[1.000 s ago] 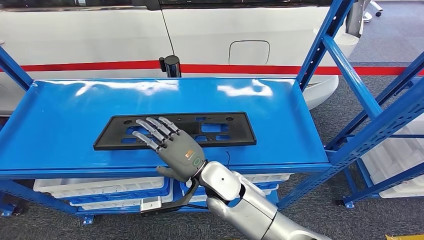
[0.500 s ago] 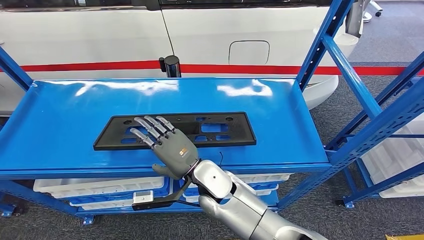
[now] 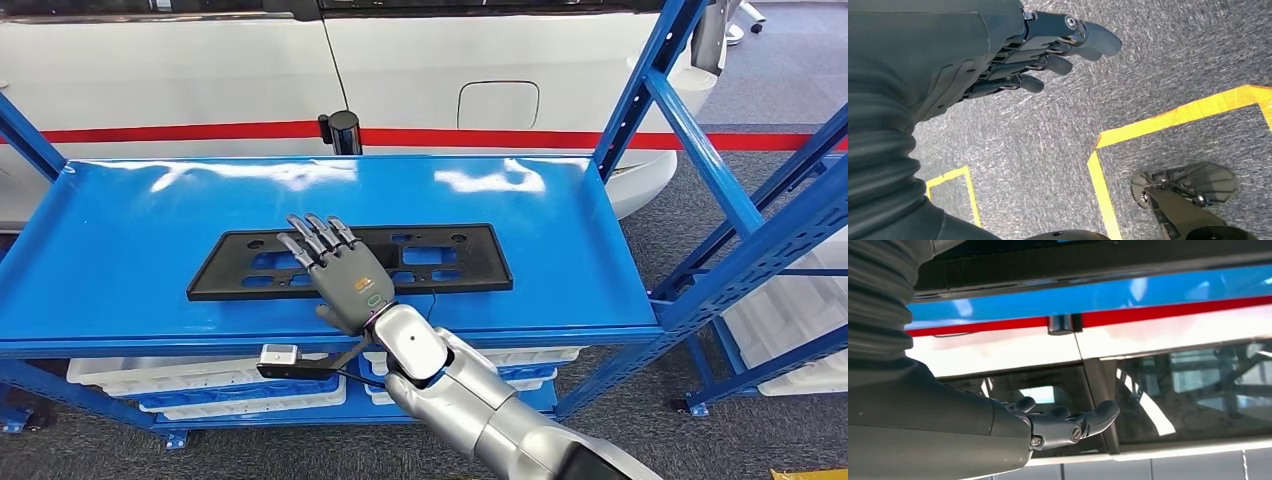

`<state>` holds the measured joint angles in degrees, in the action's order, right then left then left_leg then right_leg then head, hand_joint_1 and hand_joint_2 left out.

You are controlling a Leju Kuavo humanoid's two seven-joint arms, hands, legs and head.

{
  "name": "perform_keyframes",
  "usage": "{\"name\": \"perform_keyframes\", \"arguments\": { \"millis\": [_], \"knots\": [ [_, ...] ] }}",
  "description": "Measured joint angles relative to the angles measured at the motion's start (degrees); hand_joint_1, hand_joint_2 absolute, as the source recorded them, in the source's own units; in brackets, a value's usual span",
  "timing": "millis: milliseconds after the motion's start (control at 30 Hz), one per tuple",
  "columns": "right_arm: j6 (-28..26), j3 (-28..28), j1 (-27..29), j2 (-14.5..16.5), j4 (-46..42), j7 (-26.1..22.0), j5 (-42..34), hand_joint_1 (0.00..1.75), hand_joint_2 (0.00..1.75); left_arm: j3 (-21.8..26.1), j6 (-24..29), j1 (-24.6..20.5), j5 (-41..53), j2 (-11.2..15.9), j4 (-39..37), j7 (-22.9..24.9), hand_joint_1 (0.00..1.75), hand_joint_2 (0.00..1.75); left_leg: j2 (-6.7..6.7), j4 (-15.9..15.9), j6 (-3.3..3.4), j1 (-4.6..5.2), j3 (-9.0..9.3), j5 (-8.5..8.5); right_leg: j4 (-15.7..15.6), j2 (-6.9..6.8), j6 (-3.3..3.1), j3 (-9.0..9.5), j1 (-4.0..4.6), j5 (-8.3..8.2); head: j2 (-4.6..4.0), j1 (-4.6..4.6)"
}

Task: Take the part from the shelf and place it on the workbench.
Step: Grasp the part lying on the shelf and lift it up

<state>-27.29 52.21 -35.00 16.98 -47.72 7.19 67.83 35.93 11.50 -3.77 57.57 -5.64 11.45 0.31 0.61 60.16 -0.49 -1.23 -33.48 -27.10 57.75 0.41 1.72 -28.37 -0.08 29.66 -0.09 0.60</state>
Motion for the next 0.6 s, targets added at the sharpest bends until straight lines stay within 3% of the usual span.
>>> {"name": "perform_keyframes", "arguments": {
  "millis": [400, 600],
  "knots": [
    [-1.2, -1.4, -2.1, 2.3, 9.7, 3.2, 3.9, 0.00, 1.75, 0.6, 0.1, -0.5, 0.6, 0.0, 0.0, 0.0, 0.00, 1.75, -0.01, 0.0, 0.00, 0.00, -0.01, 0.00, 0.0, 0.00, 0.00, -0.02, 0.00, 0.00, 0.00, 0.00],
    [-0.7, -2.2, -3.5, 2.9, 12.9, 8.3, 8.8, 0.00, 1.75, 1.0, 0.2, -0.5, 0.9, 0.0, 0.0, 0.2, 0.00, 1.75, -0.01, 0.0, 0.00, 0.00, 0.00, 0.00, 0.0, 0.00, 0.00, -0.01, 0.00, 0.00, 0.00, 0.01]
  ]
}}
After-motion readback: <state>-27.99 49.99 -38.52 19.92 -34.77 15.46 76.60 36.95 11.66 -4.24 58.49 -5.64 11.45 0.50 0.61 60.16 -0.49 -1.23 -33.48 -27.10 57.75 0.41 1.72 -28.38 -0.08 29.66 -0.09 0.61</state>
